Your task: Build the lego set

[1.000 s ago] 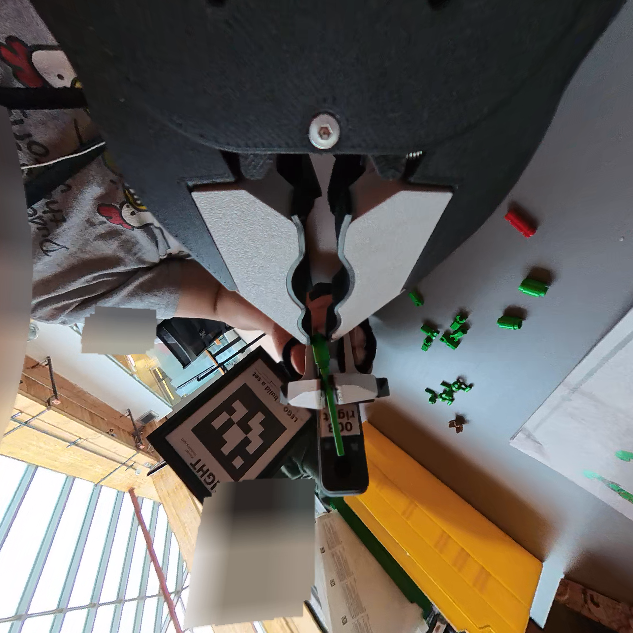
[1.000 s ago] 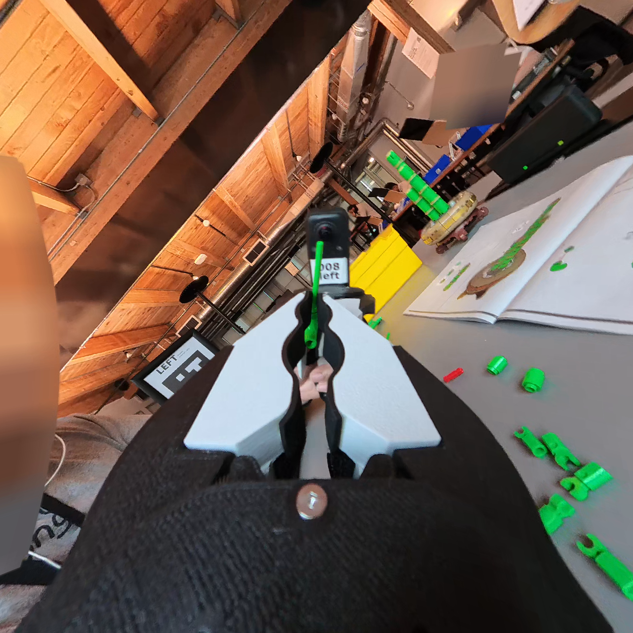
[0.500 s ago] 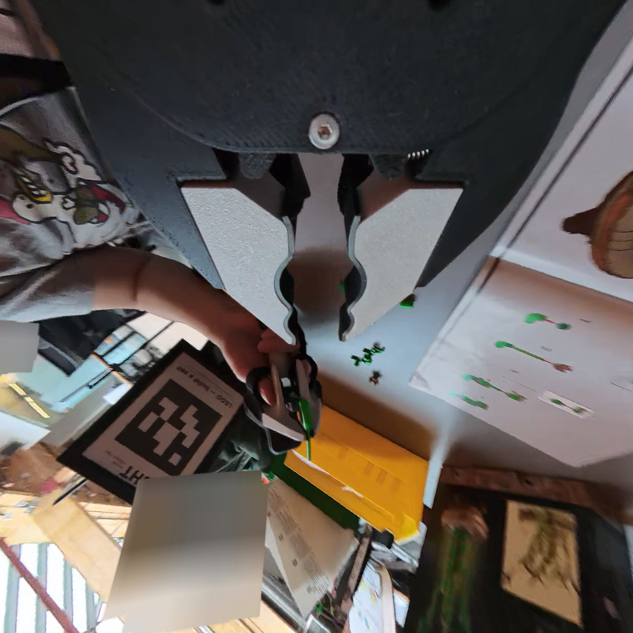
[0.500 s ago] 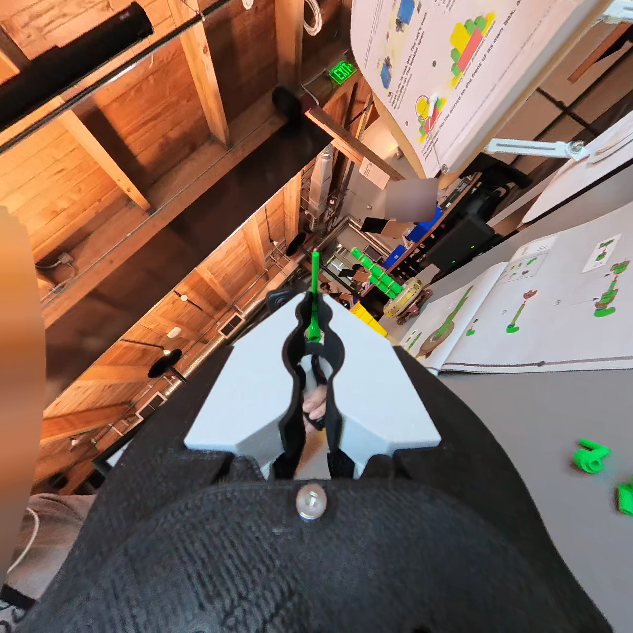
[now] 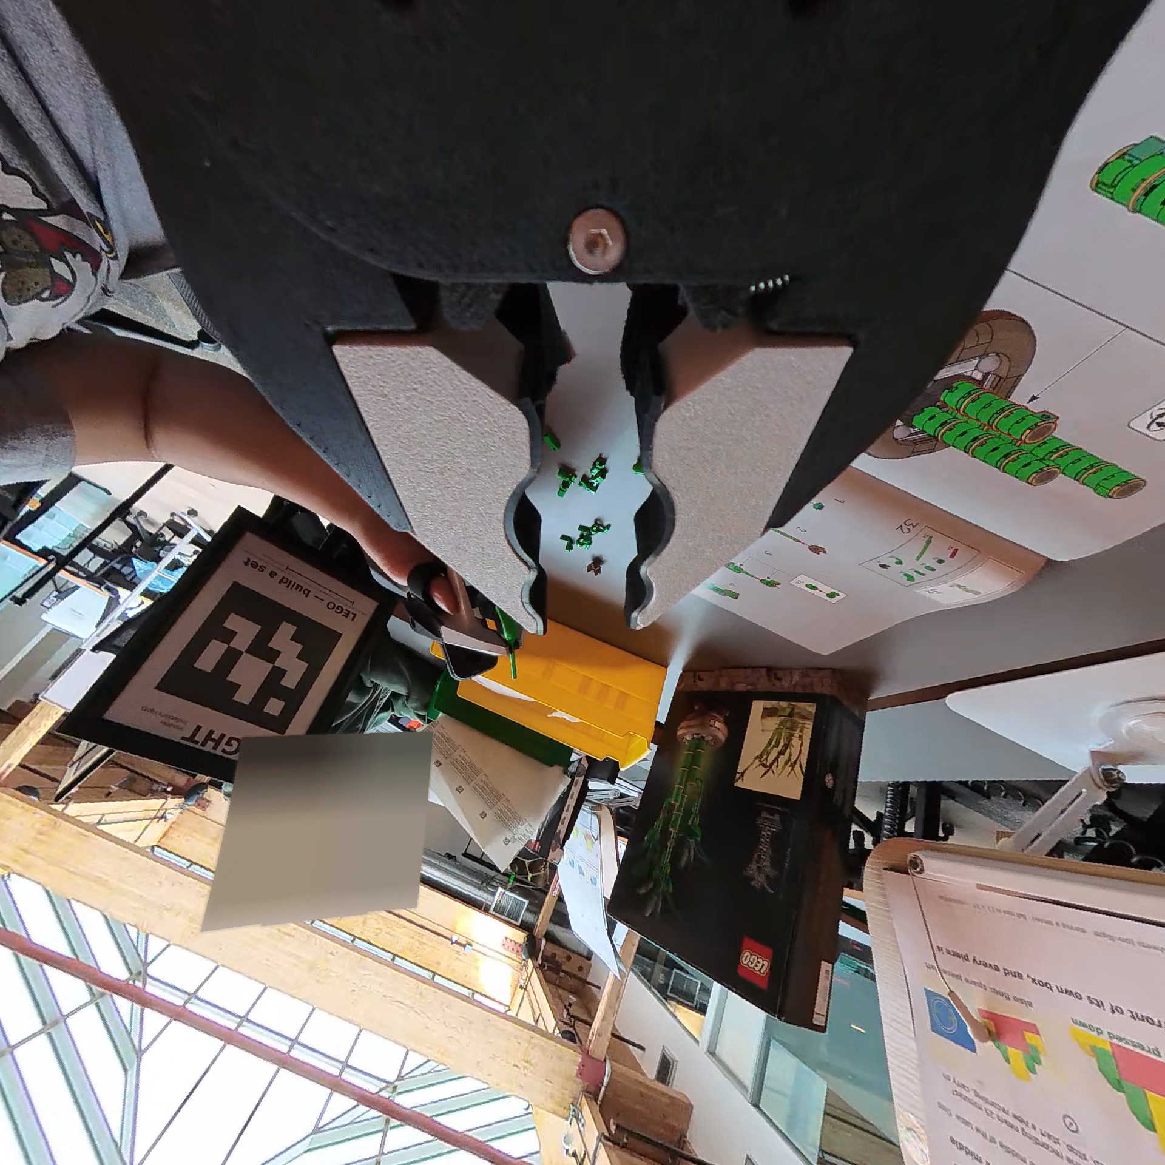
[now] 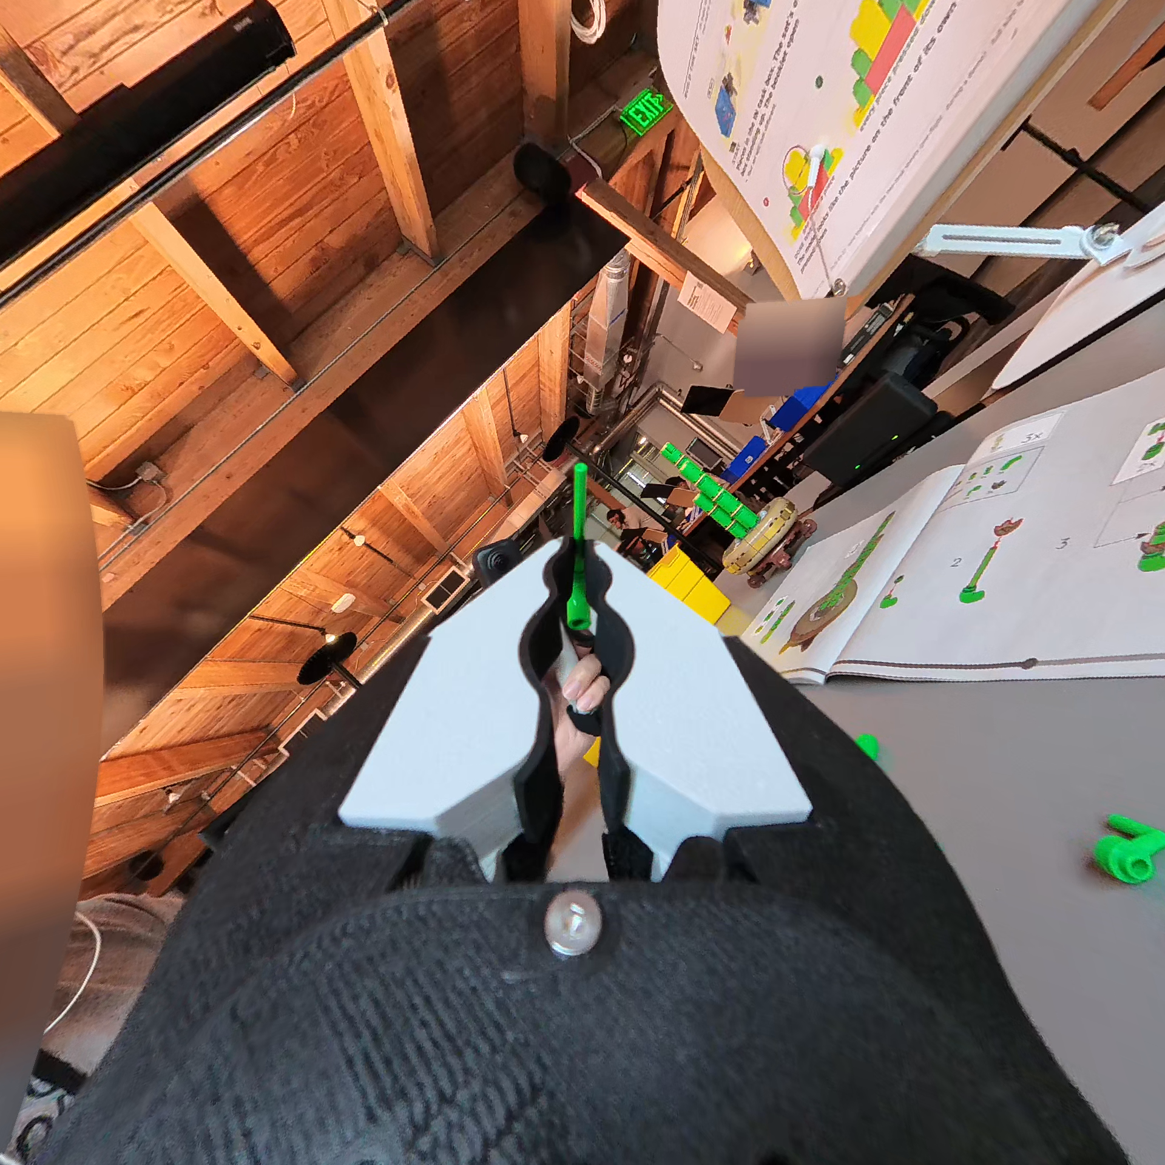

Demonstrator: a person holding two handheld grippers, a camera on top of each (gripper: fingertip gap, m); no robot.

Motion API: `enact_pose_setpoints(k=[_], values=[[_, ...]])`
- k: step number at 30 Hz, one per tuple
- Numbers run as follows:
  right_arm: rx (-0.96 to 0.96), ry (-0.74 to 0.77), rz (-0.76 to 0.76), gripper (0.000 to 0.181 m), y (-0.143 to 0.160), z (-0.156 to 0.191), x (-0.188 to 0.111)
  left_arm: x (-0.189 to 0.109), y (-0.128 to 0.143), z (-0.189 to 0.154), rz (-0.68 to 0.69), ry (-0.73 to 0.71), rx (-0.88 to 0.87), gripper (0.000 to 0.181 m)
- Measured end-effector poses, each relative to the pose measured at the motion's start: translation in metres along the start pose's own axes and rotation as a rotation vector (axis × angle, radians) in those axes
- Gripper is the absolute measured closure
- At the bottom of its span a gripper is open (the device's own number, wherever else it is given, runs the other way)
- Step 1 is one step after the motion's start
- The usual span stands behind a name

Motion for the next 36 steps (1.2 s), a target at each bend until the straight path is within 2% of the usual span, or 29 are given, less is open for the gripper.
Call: enact_pose_setpoints(k=[36], values=[[-0.085, -0.012, 0.245, 0.181, 0.031, 0.006, 0.020, 0.006, 0.008, -0.001, 0.039, -0.010, 0.030, 0.158]])
Point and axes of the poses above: each gripper's, where its closed fingertips meet, x out along the fingers, y out of its underside, z = x × y across the jaws, the point moved 4 cm from there along -x, back along the fingers, and after that the axes turned 10 degrees about -y, right-handed, at the moved point
